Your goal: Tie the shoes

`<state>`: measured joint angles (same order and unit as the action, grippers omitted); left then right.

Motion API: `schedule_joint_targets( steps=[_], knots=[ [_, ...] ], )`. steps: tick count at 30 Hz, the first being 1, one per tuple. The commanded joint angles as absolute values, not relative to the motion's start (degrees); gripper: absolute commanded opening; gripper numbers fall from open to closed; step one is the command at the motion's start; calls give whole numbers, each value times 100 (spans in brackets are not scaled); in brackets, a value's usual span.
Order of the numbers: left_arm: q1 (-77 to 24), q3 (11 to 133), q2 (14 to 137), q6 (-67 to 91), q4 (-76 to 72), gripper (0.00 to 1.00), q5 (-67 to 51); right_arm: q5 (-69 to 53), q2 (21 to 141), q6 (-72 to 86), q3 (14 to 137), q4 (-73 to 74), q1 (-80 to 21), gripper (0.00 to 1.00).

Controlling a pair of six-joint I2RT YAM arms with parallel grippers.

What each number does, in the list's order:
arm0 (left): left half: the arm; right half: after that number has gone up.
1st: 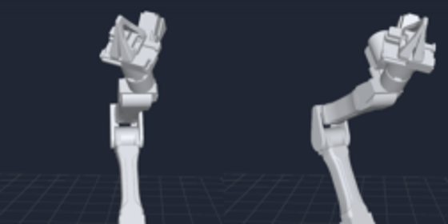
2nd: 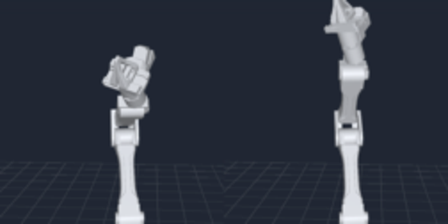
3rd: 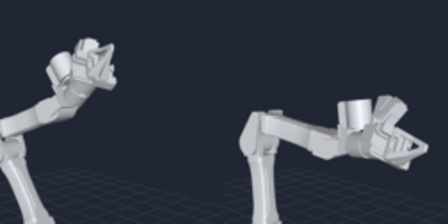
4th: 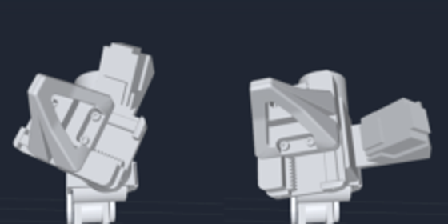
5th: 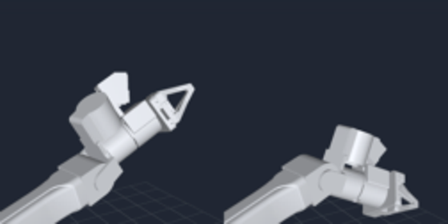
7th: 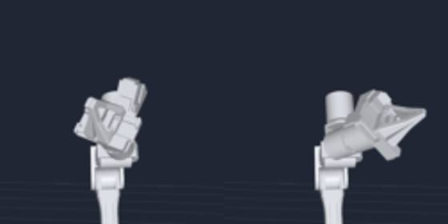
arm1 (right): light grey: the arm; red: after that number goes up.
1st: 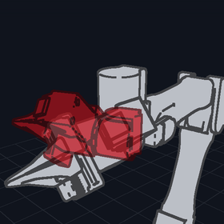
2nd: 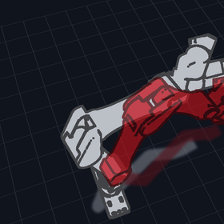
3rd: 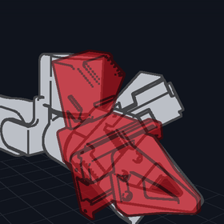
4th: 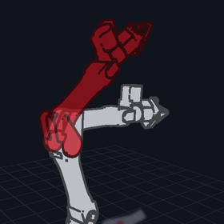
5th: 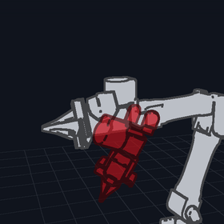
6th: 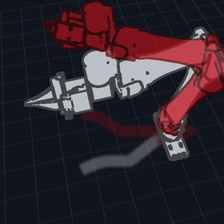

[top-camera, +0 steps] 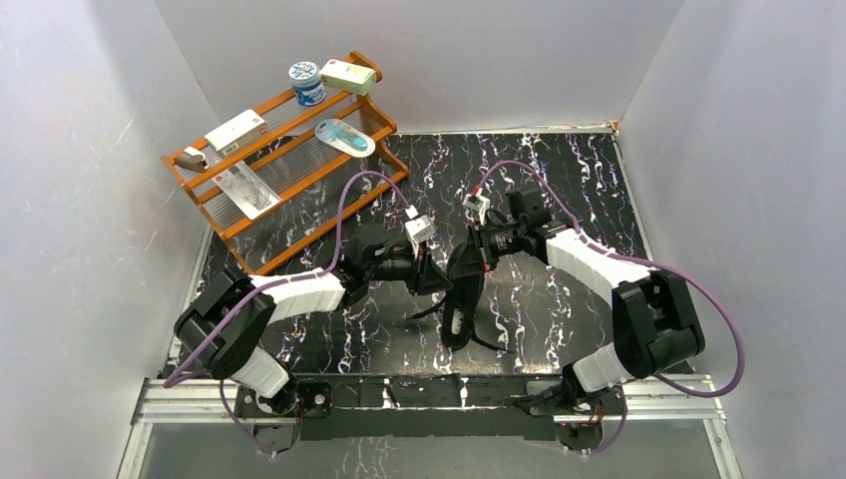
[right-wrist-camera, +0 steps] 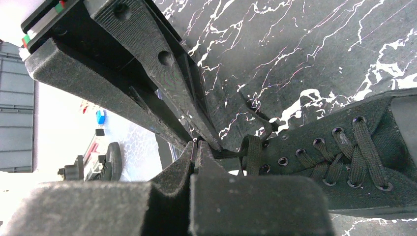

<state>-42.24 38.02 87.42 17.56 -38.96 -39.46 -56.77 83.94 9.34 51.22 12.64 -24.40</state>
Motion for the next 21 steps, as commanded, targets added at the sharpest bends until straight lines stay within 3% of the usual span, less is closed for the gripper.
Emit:
schedule_joint_targets(
  steps=[1,5,7,13,16,19,21],
  knots=[
    [-4253,3977,8720,1753,-4338,14,-4136,-5871,8170,1063,5298,1107,-2444,0],
    [-4254,3920,8702,1904,-4481,2,-4117,-5832,8230,1175,5299,996,-2455,0],
    [-4251,3891,8678,1941,-4483,0,-4065,-5802,8255,1266,5335,956,-2453,0],
    [-4253,3675,8504,1982,-4292,0,-3881,-4695,7914,1794,5478,1157,-2195,43],
    [-4254,3539,8365,2008,-4230,0,-3765,-4041,7726,1709,5423,1469,-1896,52],
    [-4254,3434,8253,2013,-4190,0,-3705,-3730,7887,1209,5512,1950,-1811,54],
    [-4249,3397,8207,2013,-4167,0,-3706,-3915,8152,817,5645,2273,-1826,45]
  ],
)
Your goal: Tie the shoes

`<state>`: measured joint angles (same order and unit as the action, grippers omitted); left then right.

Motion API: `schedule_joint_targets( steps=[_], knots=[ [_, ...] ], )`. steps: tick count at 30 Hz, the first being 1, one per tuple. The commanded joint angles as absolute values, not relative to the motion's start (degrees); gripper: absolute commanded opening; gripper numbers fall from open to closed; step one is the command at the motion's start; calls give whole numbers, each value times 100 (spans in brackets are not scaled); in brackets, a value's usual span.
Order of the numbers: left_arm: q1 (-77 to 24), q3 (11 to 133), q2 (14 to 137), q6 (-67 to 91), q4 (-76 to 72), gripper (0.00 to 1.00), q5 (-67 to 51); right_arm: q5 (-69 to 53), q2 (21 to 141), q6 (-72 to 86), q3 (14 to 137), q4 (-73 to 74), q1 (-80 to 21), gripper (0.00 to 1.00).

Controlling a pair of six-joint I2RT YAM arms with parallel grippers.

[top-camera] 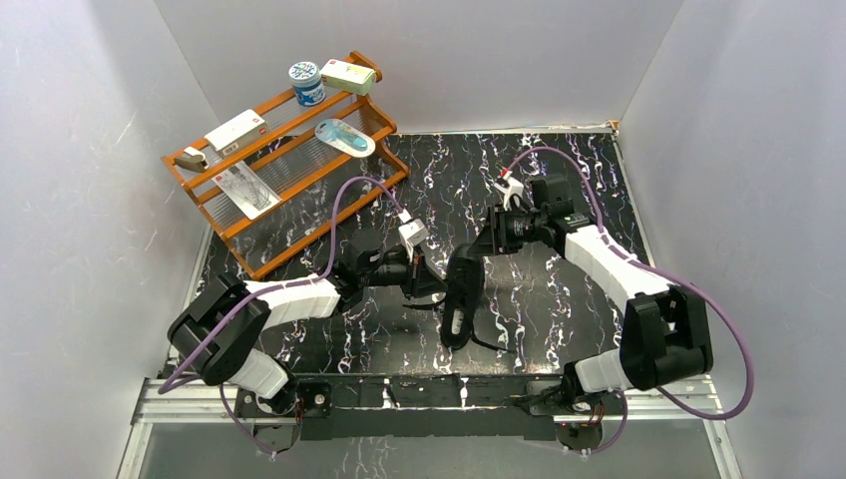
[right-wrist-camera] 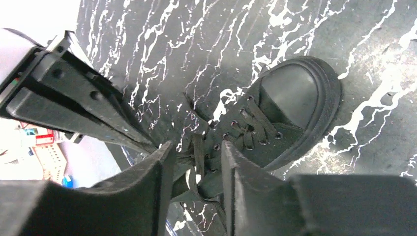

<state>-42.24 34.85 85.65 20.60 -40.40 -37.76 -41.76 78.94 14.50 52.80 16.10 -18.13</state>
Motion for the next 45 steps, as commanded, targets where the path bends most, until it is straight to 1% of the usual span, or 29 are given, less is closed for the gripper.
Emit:
schedule_joint_targets(
  steps=[1,2,3,4,10,13,17,21,25,27,28,29,32,33,37,45],
  knots=[
    [-4251,3377,8187,2027,-4166,0,-3709,-4028,8284,684,5692,2342,-1843,38],
    [-4254,3364,8177,2049,-4166,0,-3709,-4078,8407,569,5748,2412,-1886,31],
    [-4254,3366,8174,2064,-4170,0,-3727,-4122,8525,473,5784,2447,-1955,29],
    [-4254,3362,8180,2077,-4171,0,-3757,-4177,8631,437,5810,2447,-2019,28],
    [-4254,3373,8175,2108,-4168,0,-3806,-4352,8906,545,5801,2225,-2142,35],
    [-4254,3384,8172,2128,-4166,0,-3817,-4622,9027,580,5716,2199,-2181,35],
    [-4254,3384,8150,2127,-4164,0,-3807,-4658,8966,596,5515,2087,-2245,38],
    [-4249,3400,8154,2140,-4160,0,-3823,-4694,8886,668,5342,1978,-2342,38],
    [-4254,3410,8141,2136,-4134,0,-3843,-4688,8880,672,5229,1941,-2371,36],
    [-4252,3410,8118,2144,-4127,0,-3844,-4631,8848,683,5196,1904,-2373,34],
    [-4254,3404,8106,2144,-4123,0,-3842,-4575,8837,685,5191,1899,-2373,32],
    [-4254,3395,8097,2152,-4116,0,-3838,-4510,8821,678,5198,1906,-2371,27],
    [-4254,3373,8056,2162,-4024,0,-3829,-4370,8759,725,5248,1900,-2373,10],
    [-4254,3348,8031,2162,-3967,0,-3813,-4327,8724,753,5275,1899,-2373,6],
    [-4254,3159,7902,2218,-3655,0,-3684,-4095,8516,862,5319,1898,-2369,0],
    [-4254,2970,7829,2514,-3095,0,-3401,-4512,8179,884,4990,1496,-2373,0]
  ],
)
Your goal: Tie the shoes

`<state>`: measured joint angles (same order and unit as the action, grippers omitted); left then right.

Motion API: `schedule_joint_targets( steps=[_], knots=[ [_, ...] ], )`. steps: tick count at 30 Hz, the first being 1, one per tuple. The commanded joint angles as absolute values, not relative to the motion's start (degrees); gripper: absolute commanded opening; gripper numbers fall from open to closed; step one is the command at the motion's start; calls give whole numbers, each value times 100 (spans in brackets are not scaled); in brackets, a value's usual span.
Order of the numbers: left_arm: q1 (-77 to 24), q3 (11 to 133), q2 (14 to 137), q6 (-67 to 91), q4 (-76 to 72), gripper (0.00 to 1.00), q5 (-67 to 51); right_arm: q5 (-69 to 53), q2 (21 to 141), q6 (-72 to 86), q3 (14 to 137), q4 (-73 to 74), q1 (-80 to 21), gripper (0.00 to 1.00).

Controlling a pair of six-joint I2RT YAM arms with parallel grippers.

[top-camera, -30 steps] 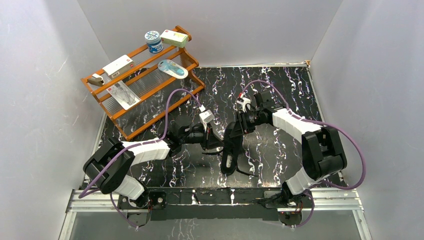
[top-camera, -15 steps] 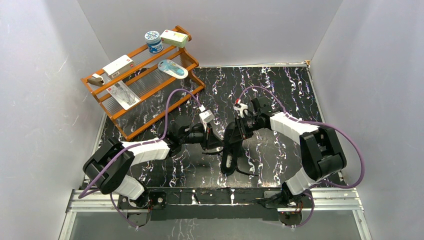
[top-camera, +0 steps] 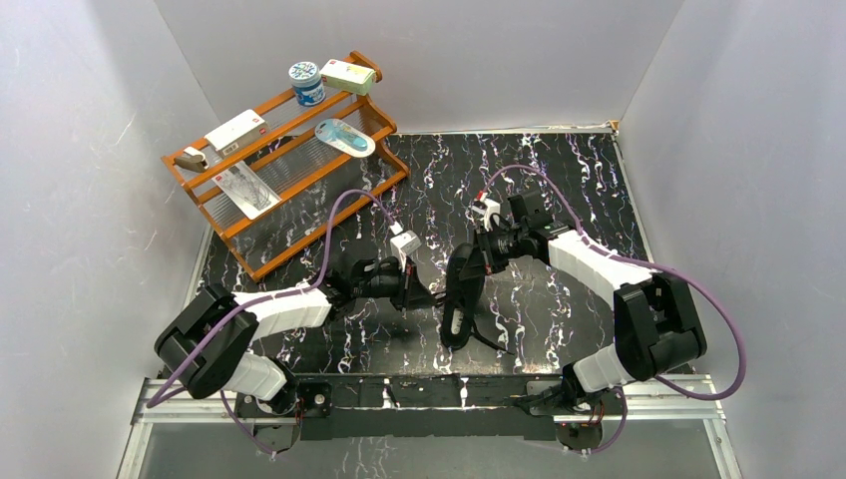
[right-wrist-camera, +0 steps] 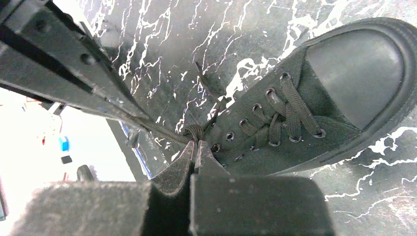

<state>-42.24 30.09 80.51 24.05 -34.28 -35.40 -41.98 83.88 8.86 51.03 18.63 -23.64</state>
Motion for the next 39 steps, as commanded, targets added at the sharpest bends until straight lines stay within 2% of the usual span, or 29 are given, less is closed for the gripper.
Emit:
schedule_joint_targets(
  steps=[1,10,17,20,28,32,34,36,39],
  knots=[
    [-4254,3001,7860,2521,-3031,0,-3391,-4557,8184,864,4972,1475,-2369,0],
    [-4254,3809,8338,2399,-1619,2,-3105,-4665,8266,661,5056,1470,-2369,0],
    [-4249,3856,7850,1960,-1151,26,-3194,-4745,8316,423,5167,1696,-2371,0],
    [-4254,3829,7618,1790,-956,30,-3170,-4798,8327,282,5201,1797,-2371,0],
    [-4194,4176,7055,1559,-443,49,-2988,-4842,8309,19,5244,1937,-2369,0],
    [-4164,4579,7384,1599,-700,49,-2917,-4894,8313,9,5314,1978,-2365,0],
    [-4164,4732,7768,1609,-1080,46,-3075,-4911,8310,9,5330,1978,-2366,0],
    [-4162,5007,8405,1462,-1395,40,-3512,-4959,8307,31,5360,1946,-2371,0],
    [-4166,5185,9231,1271,-1922,39,-4092,-5019,8287,256,5345,1731,-2373,0]
  ],
)
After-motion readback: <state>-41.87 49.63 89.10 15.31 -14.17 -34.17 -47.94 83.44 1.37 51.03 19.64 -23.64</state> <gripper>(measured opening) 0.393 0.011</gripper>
